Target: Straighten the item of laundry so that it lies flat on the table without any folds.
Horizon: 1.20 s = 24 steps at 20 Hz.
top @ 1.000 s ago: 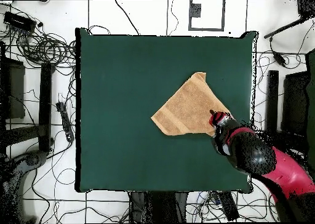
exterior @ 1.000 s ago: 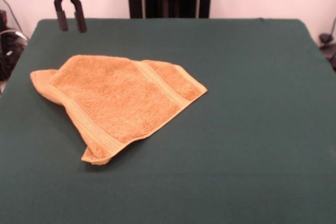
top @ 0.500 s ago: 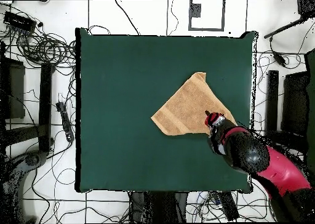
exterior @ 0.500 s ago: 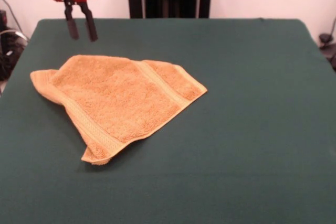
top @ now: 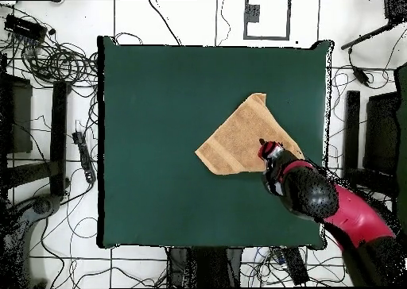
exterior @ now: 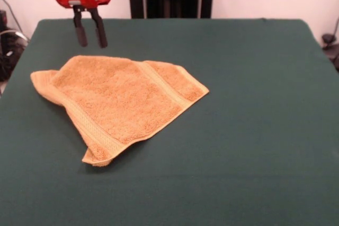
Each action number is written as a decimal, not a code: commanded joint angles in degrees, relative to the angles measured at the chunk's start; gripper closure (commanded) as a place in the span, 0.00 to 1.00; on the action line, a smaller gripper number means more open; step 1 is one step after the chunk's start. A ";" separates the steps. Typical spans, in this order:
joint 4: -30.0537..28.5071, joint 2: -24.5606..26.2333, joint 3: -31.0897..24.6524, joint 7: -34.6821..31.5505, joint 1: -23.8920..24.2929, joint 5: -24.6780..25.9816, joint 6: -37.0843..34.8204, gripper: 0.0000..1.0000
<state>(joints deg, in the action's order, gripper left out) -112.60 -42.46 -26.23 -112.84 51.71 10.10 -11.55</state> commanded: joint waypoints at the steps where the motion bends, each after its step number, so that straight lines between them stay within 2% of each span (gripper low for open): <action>1: 4.31 -3.79 -0.06 -4.55 -6.37 -2.42 -7.73 0.00; 5: 5.23 -5.30 0.82 -4.99 -7.49 -3.85 -11.31 0.00; 10: 5.63 -4.10 -0.14 -5.02 -7.06 -3.52 -7.13 0.00; 17: 7.19 -3.71 -1.23 -4.36 -6.71 -2.76 -4.78 0.00; 24: 5.82 -2.42 -2.26 -6.24 -6.56 -3.87 -3.48 0.00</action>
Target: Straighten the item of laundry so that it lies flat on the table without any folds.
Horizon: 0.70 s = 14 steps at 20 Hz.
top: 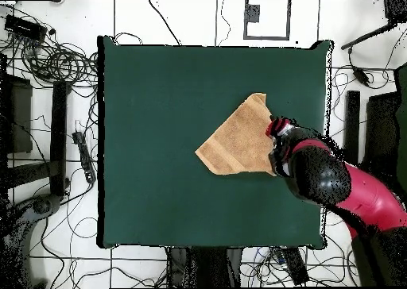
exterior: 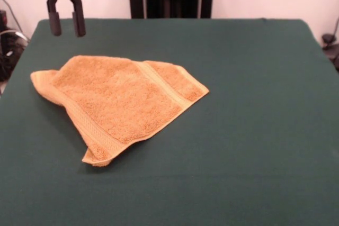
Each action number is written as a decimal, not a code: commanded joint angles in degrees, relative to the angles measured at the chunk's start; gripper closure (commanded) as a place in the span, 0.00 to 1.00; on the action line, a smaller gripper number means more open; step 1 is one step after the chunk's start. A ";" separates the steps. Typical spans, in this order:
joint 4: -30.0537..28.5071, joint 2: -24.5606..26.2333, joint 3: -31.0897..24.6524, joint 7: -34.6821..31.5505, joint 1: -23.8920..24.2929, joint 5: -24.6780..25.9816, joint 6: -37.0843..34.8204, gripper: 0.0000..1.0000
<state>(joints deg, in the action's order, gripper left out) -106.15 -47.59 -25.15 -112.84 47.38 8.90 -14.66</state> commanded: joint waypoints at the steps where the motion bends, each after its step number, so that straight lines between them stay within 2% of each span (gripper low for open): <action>1: -1.04 2.71 -3.44 -7.06 -2.27 -2.94 0.72 0.00; 6: -2.93 2.38 -4.70 -9.47 -2.19 -4.18 4.02 0.00; 14: -4.43 1.23 -3.54 -12.38 -3.93 -5.67 9.15 0.00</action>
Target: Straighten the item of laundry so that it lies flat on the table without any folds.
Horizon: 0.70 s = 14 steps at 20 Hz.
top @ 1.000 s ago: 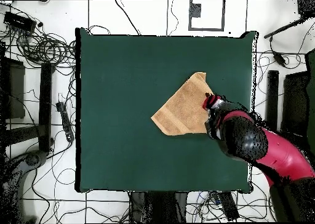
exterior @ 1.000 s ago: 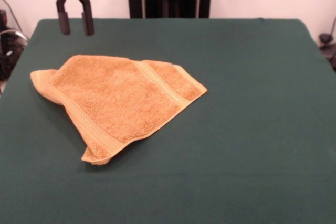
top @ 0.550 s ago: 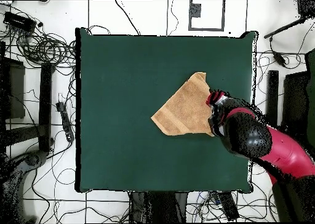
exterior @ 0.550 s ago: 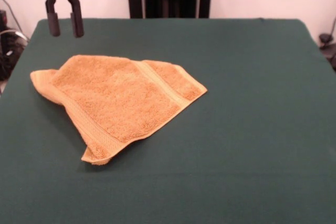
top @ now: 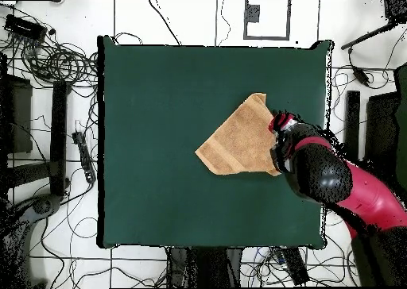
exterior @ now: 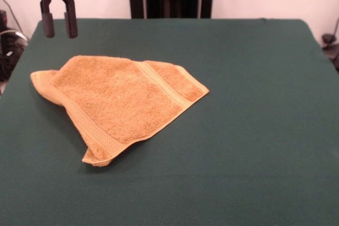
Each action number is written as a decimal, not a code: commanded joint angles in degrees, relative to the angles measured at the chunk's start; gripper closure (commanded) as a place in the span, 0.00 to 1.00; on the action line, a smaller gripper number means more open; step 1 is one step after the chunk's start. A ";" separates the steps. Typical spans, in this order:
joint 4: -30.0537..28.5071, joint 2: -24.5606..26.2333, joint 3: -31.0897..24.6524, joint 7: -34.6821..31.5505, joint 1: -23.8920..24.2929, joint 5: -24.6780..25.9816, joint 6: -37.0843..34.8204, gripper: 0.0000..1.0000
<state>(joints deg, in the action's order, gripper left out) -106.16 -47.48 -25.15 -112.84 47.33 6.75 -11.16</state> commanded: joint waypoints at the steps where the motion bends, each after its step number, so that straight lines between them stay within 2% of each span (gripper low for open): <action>1: -4.30 1.04 -3.19 -12.18 -4.24 -3.87 5.10 0.00; 4: -4.39 -1.54 1.05 -12.84 -7.63 -6.18 -0.33 0.00; 7: -2.27 -9.20 6.48 -8.13 -11.59 -5.65 -18.93 0.00; 9: 0.88 -11.32 11.87 -5.17 -14.68 -1.45 -29.31 0.00; 10: 0.35 -12.02 13.80 -5.03 -15.43 -0.46 -34.30 0.00; 11: -0.99 -12.53 15.99 -5.67 -16.16 0.44 -36.60 0.00; 12: -2.75 -12.73 17.68 -7.22 -16.74 0.99 -34.64 0.00; 14: -6.88 -12.41 17.21 -9.03 -16.03 0.00 -26.33 0.00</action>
<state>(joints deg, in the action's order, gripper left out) -105.78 -56.43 -15.10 -112.84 34.89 5.26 -30.21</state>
